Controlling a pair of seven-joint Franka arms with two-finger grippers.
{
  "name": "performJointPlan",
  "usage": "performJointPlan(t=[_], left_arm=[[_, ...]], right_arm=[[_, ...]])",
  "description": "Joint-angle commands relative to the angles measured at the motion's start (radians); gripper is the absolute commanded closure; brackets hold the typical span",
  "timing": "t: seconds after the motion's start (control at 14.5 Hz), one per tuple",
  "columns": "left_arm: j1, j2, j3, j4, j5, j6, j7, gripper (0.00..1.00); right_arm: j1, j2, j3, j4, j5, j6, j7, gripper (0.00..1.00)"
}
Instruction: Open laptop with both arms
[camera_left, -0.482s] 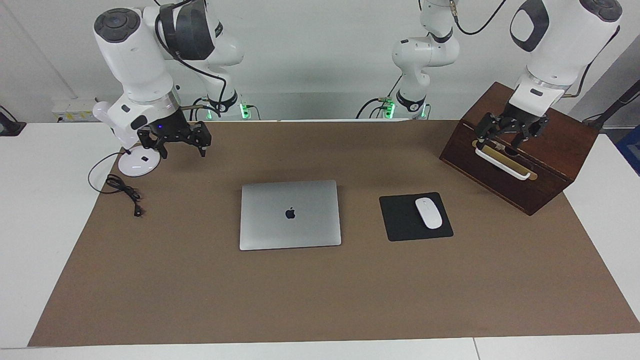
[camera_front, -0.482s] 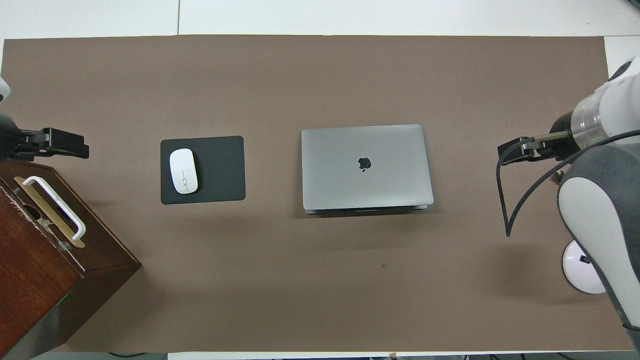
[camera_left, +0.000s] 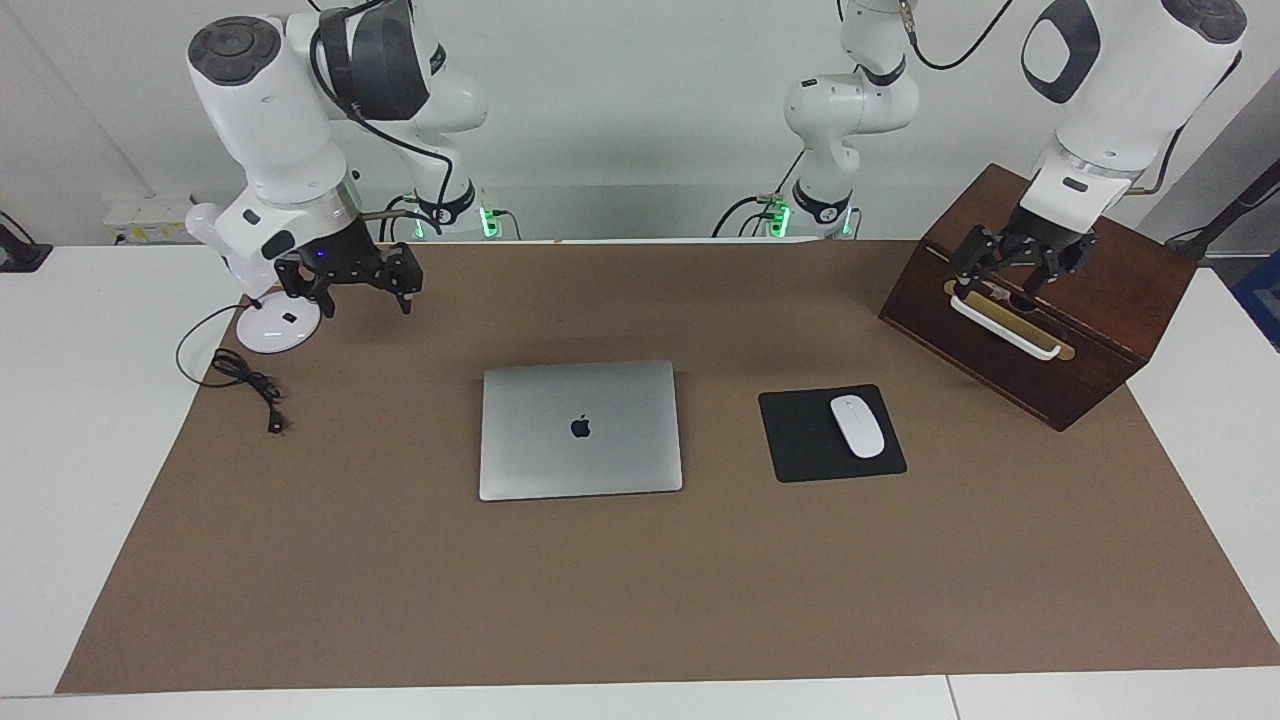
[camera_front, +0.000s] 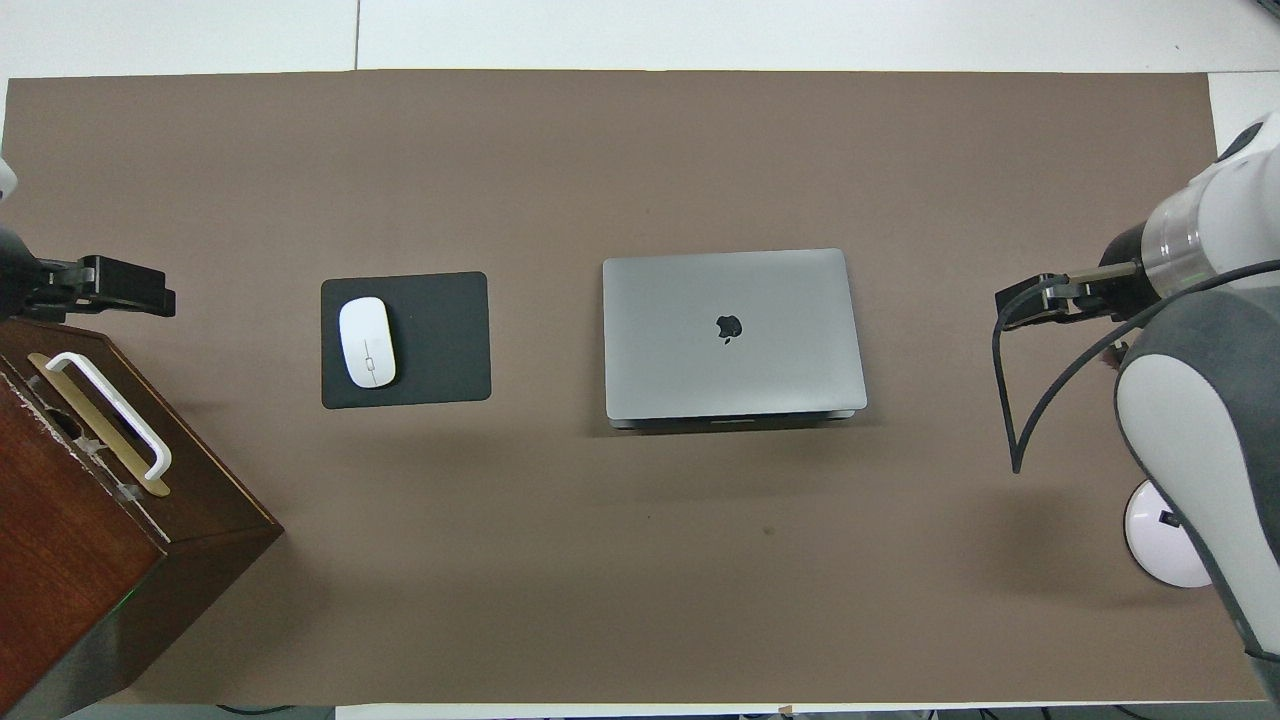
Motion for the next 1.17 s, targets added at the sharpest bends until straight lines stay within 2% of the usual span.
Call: performJointPlan(t=[0.0,0.9,1.1], left_arm=[[-0.007,-0.025,0.002,-0.022,-0.002,0.006,-0.012,0.00],[-0.010,-0.024,0.001,-0.023,-0.003,0.018,-0.006,0.00],[-0.004,-0.024,0.001,-0.023,-0.003,0.020,-0.008,0.00]], right_arm=[[-0.011,0.000,0.007,0.001,-0.002,0.013,-0.022,0.00],[-0.027,-0.010,0.007,-0.019,0.000,0.013,-0.023,0.00],[-0.031,-0.013,0.007,-0.026,0.009,0.011,-0.086,0.00]])
